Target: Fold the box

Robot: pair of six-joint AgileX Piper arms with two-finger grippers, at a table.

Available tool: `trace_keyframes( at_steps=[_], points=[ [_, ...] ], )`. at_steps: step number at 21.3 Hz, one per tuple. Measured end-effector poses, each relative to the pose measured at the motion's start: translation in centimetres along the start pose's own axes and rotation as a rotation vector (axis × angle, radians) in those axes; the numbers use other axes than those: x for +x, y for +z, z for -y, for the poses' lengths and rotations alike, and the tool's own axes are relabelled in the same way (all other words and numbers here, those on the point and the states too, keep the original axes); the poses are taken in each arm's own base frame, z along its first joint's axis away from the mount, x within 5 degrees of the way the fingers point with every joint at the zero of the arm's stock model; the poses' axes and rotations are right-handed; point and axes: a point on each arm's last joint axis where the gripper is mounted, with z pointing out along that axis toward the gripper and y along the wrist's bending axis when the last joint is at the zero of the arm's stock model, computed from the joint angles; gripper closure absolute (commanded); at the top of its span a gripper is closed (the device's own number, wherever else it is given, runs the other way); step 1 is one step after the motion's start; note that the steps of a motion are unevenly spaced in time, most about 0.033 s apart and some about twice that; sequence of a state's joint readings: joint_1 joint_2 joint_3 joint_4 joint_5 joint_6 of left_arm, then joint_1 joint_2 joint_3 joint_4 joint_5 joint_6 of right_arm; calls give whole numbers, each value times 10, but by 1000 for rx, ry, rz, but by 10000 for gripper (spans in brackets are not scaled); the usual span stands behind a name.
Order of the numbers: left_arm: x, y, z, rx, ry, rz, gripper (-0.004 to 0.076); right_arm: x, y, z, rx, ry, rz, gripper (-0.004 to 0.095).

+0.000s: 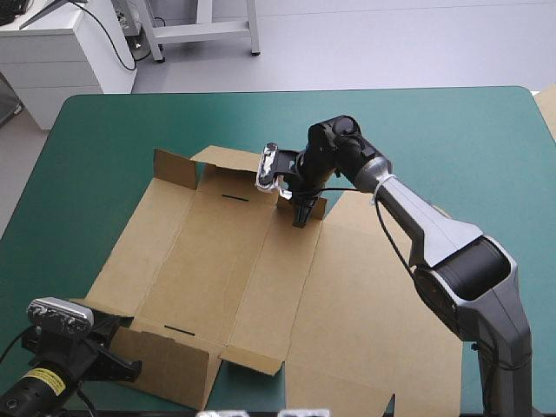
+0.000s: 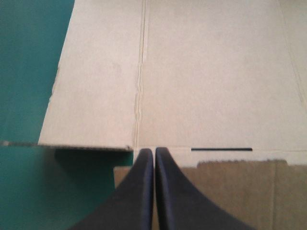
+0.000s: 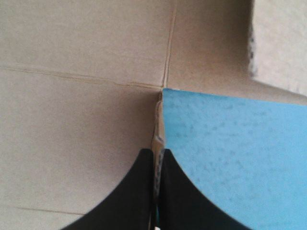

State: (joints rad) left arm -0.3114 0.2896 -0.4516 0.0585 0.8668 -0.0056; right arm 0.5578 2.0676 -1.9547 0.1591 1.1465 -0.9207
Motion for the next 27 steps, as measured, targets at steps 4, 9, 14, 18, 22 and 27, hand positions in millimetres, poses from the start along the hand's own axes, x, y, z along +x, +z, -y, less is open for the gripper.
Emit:
trace_keyframes(
  at_steps=[4,9,14,18,22,27],
  points=[
    [0,0,0,0,0,0,731,-23,2,-20,-20,-108,18,924],
    [0,0,0,0,0,0,731,-28,3,-25,-26,-163,22,916],
    [0,0,0,1,5,0,731,-25,3,-23,7,-149,-19,617],
    [0,0,0,3,3,0,731,-23,3,-21,22,-124,-40,584],
    [0,0,0,3,3,-1,731,-21,-3,-24,3,-90,-62,586],
    [0,0,0,3,3,-1,731,-23,-36,-24,60,-30,-55,586]
  ],
)
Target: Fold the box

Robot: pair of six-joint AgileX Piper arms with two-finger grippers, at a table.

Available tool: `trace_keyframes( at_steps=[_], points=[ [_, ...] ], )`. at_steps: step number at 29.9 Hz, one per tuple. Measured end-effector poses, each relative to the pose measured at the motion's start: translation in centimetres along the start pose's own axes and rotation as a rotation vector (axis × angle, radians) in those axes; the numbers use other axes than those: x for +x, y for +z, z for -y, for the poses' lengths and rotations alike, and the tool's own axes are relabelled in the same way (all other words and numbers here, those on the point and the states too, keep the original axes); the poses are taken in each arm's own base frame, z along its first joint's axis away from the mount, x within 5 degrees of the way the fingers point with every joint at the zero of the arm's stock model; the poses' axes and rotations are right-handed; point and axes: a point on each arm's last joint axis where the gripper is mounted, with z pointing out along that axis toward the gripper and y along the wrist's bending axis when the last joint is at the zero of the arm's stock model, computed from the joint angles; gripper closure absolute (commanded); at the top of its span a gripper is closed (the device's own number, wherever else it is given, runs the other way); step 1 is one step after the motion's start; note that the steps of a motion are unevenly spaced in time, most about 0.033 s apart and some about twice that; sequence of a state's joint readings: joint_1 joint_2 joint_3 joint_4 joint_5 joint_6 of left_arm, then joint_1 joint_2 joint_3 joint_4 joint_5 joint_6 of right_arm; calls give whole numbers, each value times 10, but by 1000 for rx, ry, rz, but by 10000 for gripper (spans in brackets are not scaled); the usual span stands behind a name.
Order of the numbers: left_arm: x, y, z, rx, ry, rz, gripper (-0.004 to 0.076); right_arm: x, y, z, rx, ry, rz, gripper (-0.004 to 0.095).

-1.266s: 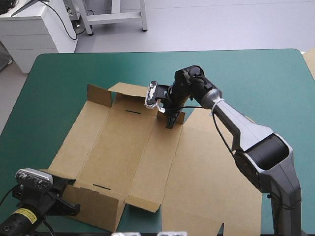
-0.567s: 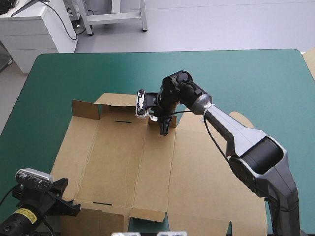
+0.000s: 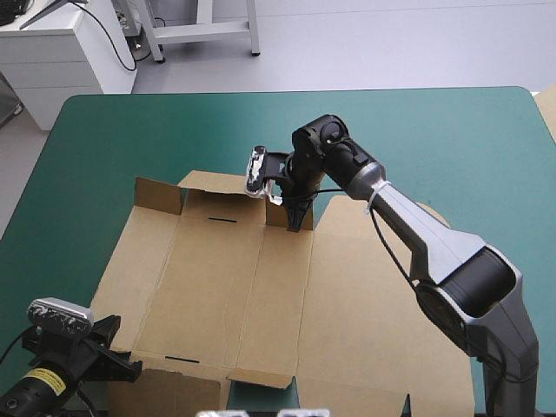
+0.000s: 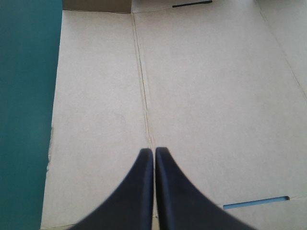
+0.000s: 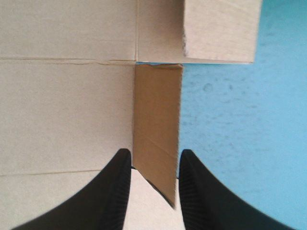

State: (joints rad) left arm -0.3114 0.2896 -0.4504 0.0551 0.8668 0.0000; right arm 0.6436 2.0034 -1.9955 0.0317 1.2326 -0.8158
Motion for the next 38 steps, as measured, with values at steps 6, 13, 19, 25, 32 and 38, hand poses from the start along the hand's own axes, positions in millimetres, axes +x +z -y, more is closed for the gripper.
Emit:
trace_keyframes(
  at_steps=[6,13,19,25,32,38],
  points=[
    [0,0,0,1,0,0,731,7,-51,3,132,56,14,586],
    [0,0,0,1,-6,0,731,54,-96,34,283,354,4,586],
    [0,0,0,1,-6,0,731,114,-143,57,362,649,65,588],
    [0,0,0,1,0,0,731,178,-182,53,446,901,60,700],
    [0,0,0,1,-8,0,731,235,-208,4,484,1079,2,772],
    [0,0,0,1,-8,0,731,263,-215,-53,515,1208,-11,771]
  ],
)
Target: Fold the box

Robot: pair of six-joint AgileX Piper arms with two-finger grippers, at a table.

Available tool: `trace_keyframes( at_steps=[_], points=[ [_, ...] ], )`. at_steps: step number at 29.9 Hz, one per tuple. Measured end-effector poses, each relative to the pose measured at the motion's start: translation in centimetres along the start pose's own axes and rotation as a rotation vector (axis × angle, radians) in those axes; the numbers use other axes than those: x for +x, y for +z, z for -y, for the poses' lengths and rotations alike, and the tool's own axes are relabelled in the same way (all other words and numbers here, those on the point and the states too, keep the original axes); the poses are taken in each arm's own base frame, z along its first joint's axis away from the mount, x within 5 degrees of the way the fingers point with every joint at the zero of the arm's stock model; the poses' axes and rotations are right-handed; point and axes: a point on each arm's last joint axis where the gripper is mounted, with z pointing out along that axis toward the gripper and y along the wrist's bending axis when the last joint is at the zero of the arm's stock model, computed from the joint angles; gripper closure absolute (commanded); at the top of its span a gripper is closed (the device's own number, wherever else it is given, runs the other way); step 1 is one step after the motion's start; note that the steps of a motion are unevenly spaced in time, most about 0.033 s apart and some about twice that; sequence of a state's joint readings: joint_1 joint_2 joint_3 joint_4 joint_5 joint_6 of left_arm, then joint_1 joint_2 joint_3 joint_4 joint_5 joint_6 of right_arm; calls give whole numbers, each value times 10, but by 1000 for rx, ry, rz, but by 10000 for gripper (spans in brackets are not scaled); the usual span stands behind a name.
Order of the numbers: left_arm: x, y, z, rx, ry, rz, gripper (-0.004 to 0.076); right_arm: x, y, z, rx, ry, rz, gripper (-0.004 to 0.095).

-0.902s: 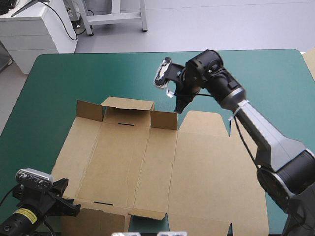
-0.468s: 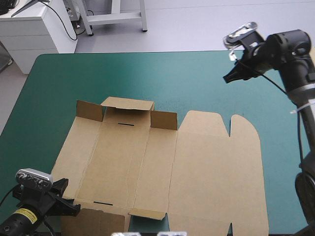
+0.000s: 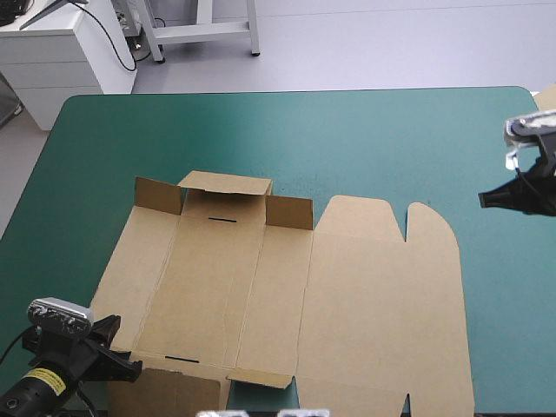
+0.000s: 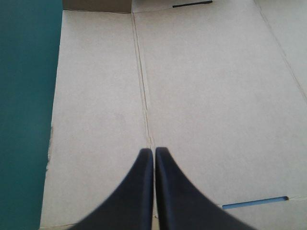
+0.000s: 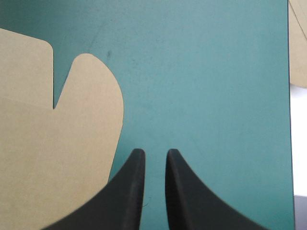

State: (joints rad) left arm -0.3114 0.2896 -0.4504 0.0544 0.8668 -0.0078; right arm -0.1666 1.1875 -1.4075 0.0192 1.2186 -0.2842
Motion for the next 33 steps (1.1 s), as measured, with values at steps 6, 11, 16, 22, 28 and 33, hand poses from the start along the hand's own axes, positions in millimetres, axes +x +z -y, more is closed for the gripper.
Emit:
trace_keyframes(
  at_steps=[6,11,16,22,28,33],
  points=[
    [-1,-1,0,0,-41,2,731,51,12,-7,-23,103,-38,781],
    [-20,-13,-2,-11,-69,33,731,79,26,-21,-97,161,-51,869],
    [-55,-26,-7,-48,-61,5,731,93,33,-29,-132,190,-29,929],
    [-95,-15,-8,-57,-56,-87,731,95,35,-30,-130,189,-19,929],
    [-122,30,-10,-89,-39,-238,731,95,35,-30,-128,168,-9,929],
    [-135,76,-14,-125,-30,-371,731,94,35,-30,-128,158,-6,929]
  ],
)
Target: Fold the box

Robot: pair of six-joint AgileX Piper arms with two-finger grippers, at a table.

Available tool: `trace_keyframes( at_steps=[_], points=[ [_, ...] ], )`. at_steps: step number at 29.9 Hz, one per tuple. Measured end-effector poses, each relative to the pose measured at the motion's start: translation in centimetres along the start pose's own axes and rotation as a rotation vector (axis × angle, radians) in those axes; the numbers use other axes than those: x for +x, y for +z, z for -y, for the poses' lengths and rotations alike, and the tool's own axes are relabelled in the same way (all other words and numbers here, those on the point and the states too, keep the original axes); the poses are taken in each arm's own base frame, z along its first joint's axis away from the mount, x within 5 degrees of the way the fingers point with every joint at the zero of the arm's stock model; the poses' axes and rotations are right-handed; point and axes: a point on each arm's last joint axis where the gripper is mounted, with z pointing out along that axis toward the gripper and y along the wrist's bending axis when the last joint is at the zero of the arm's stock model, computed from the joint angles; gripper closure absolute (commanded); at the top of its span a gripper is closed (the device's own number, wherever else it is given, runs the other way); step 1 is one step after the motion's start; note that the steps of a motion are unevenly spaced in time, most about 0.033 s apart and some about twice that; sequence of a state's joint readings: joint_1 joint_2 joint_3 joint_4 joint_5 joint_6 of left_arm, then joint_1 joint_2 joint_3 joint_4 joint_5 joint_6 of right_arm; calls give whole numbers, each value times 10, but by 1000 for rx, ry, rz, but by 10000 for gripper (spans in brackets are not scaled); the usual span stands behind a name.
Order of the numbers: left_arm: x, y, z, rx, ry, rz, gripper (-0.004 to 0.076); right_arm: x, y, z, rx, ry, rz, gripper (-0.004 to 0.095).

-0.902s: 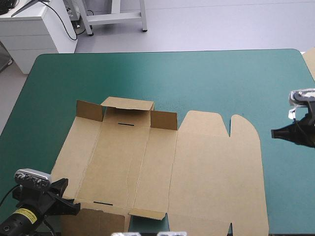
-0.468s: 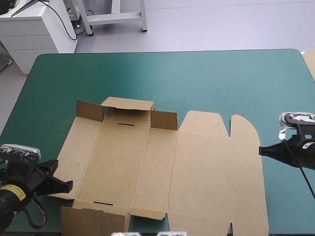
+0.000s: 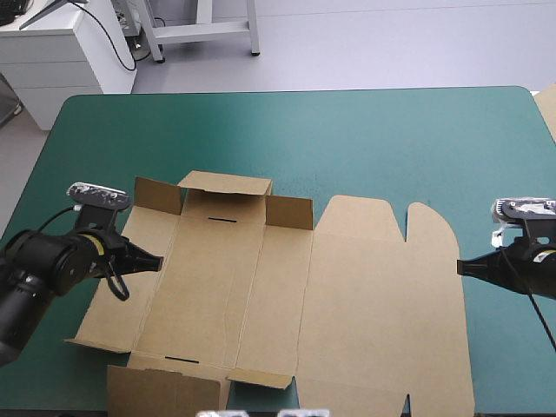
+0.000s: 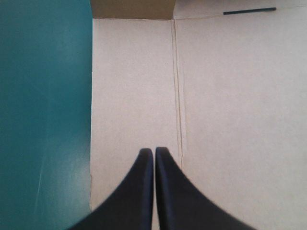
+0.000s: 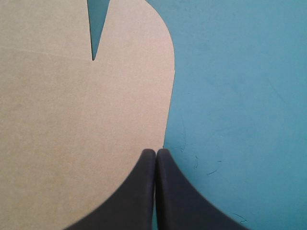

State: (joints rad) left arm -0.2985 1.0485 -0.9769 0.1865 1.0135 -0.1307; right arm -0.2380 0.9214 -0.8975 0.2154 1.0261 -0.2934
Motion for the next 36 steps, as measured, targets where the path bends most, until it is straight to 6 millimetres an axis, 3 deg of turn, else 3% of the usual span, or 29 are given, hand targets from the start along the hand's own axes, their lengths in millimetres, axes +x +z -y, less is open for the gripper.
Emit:
trace_keyframes(
  at_steps=[5,9,18,22,30,34,35,36],
  points=[
    [-20,23,-19,-31,-67,-67,731,0,0,0,-2,-11,0,929],
    [-25,27,-47,7,-164,-73,731,0,0,0,-3,-22,1,929],
    [3,39,-116,125,-347,-161,731,0,0,0,-4,-36,2,929],
    [17,43,-137,179,-389,-194,731,-1,0,-1,-8,-36,6,929],
    [26,52,-152,198,-405,-215,727,-1,0,-1,-10,-37,17,929],
    [28,53,-154,186,-396,-226,630,-2,0,-1,-9,-39,21,929],
    [28,53,-154,184,-395,-229,575,-2,0,-1,-10,-41,21,929],
    [28,53,-154,184,-394,-231,458,-2,0,-1,-11,-43,22,929]
  ],
)
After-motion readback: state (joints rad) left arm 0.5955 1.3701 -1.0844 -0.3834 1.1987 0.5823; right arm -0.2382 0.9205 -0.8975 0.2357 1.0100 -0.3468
